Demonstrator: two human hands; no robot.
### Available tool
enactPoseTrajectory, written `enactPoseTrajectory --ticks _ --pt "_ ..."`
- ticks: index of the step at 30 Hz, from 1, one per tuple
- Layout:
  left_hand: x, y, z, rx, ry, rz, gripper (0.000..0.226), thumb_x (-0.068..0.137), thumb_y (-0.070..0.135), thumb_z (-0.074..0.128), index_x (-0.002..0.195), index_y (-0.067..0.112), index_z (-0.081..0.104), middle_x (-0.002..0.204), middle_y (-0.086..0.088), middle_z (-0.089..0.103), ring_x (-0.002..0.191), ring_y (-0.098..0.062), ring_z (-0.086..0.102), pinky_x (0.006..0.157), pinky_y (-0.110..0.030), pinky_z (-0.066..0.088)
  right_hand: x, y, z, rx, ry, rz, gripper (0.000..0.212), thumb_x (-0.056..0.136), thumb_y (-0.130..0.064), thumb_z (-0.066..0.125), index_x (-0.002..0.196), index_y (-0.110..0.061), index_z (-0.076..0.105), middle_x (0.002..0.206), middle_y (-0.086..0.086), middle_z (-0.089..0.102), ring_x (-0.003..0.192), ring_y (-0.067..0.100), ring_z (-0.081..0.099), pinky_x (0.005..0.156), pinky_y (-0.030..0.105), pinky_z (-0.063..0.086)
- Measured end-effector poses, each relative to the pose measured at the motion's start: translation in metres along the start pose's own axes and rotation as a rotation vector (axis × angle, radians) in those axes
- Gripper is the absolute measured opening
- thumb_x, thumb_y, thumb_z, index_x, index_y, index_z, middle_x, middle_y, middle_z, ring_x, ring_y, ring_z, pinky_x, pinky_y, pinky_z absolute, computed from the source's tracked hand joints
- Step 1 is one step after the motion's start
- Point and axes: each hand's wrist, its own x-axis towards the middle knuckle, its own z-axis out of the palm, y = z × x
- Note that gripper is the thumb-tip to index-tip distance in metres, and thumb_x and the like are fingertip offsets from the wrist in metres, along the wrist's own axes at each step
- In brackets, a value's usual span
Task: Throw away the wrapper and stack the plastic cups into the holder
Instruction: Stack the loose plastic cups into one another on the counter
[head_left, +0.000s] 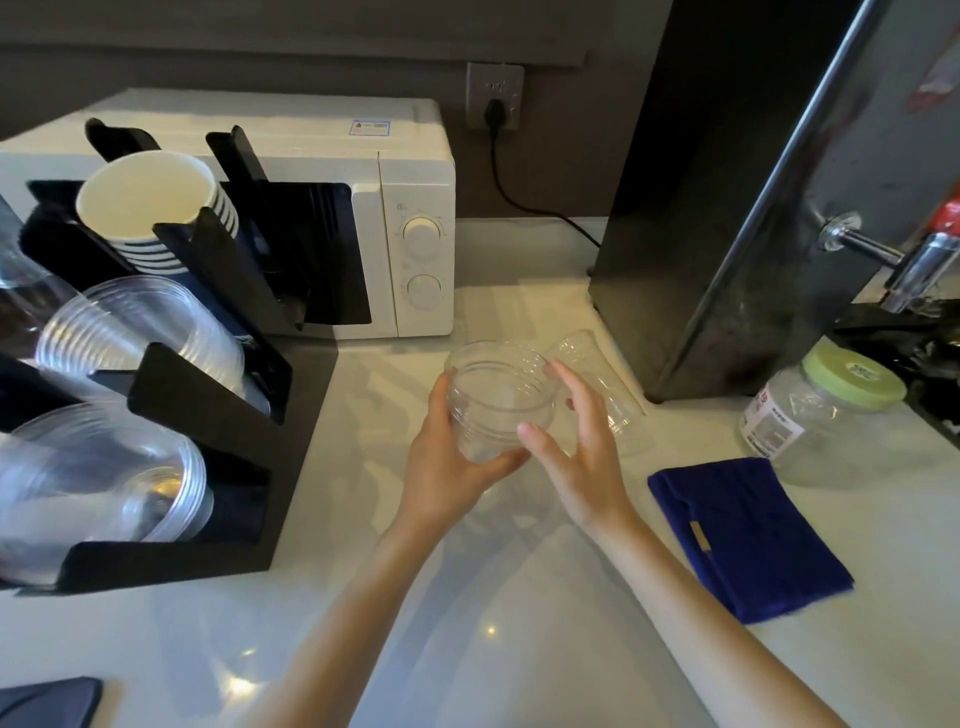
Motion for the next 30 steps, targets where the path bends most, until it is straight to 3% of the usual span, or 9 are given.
enactPoseTrajectory --ticks 2,6,10,12,15,19,23,26,30 --pt "0.001 -0.002 0.000 0.010 0.009 -0.010 0.089 0.060 0.028 0.083 0.123 0.047 0.024 0.105 0.029 0.048 0.094 0.009 0.050 0.069 0.010 0.031 -0.002 0.010 -0.002 -0.045 0.006 -0.012 0.059 0.075 -0.054 0.048 0.131 -0.037 0.038 0.134 -0.021 0.041 0.129 -0.004 0.030 0.104 0.013 0.024" --pt "0.002 -0.008 0.000 0.021 0.012 -0.026 0.094 0.057 0.029 0.084 0.126 0.045 0.023 0.119 0.012 0.050 0.107 -0.007 0.050 0.075 0.007 0.033 0.005 0.021 -0.010 -0.174 0.053 -0.063 0.043 0.083 -0.059 0.037 0.116 -0.038 0.053 0.124 -0.015 0.051 0.123 -0.002 0.034 0.099 0.006 0.022" --pt "0.004 -0.010 0.001 0.029 -0.016 -0.037 0.103 0.056 0.031 0.085 0.137 0.037 0.021 0.130 0.006 0.050 0.113 -0.015 0.050 0.087 -0.018 0.037 0.027 0.014 -0.026 -0.207 0.183 -0.086 0.034 0.088 -0.037 0.040 0.091 -0.017 0.069 0.103 -0.006 0.059 0.107 0.007 0.047 0.091 0.009 0.033" --pt "0.005 -0.011 0.002 0.024 -0.016 -0.041 0.103 0.055 0.032 0.085 0.137 0.037 0.021 0.130 0.007 0.050 0.113 -0.015 0.050 0.089 -0.022 0.037 0.043 0.019 -0.033 -0.370 0.218 -0.074 0.031 0.084 -0.037 0.050 0.097 -0.013 0.065 0.103 0.001 0.063 0.106 0.016 0.049 0.091 0.021 0.039" --pt "0.006 -0.012 0.001 0.009 0.001 -0.047 0.102 0.055 0.033 0.085 0.135 0.037 0.023 0.128 0.005 0.053 0.114 -0.014 0.051 0.089 -0.022 0.037 0.061 0.034 -0.039 -0.696 0.098 0.139 0.062 0.076 -0.042 0.066 0.125 -0.010 0.046 0.126 0.012 0.055 0.119 0.034 0.044 0.096 0.041 0.037" --pt "0.007 -0.013 0.001 0.009 -0.002 -0.052 0.102 0.055 0.034 0.085 0.135 0.038 0.022 0.129 0.004 0.053 0.114 -0.016 0.051 0.089 -0.023 0.038 0.066 0.048 -0.040 -0.779 0.039 0.187 0.067 0.072 -0.039 0.068 0.126 -0.010 0.042 0.123 0.013 0.059 0.113 0.035 0.052 0.090 0.043 0.038" --pt "0.006 -0.011 0.001 0.001 0.004 -0.048 0.102 0.056 0.033 0.085 0.136 0.038 0.022 0.130 0.004 0.053 0.113 -0.016 0.051 0.088 -0.022 0.037 0.070 0.034 -0.045 -0.644 0.134 0.148 0.064 0.072 -0.036 0.073 0.124 -0.012 0.044 0.120 0.009 0.062 0.108 0.030 0.057 0.093 0.041 0.040" --pt "0.006 -0.008 0.002 -0.004 -0.002 -0.038 0.096 0.056 0.031 0.084 0.130 0.043 0.024 0.126 0.007 0.051 0.111 -0.013 0.049 0.084 -0.015 0.037 0.072 0.003 -0.050 -0.314 0.231 0.113 0.066 0.071 -0.036 0.074 0.125 -0.017 0.042 0.121 0.002 0.058 0.110 0.020 0.056 0.094 0.033 0.045" --pt "0.007 -0.005 0.005 0.006 -0.004 -0.026 0.098 0.056 0.031 0.084 0.133 0.042 0.024 0.120 0.012 0.050 0.108 -0.009 0.048 0.080 -0.010 0.033 0.071 -0.040 -0.053 0.043 0.363 0.061 0.067 0.074 -0.037 0.071 0.130 -0.022 0.036 0.121 0.004 0.057 0.106 0.015 0.059 0.093 0.033 0.049"
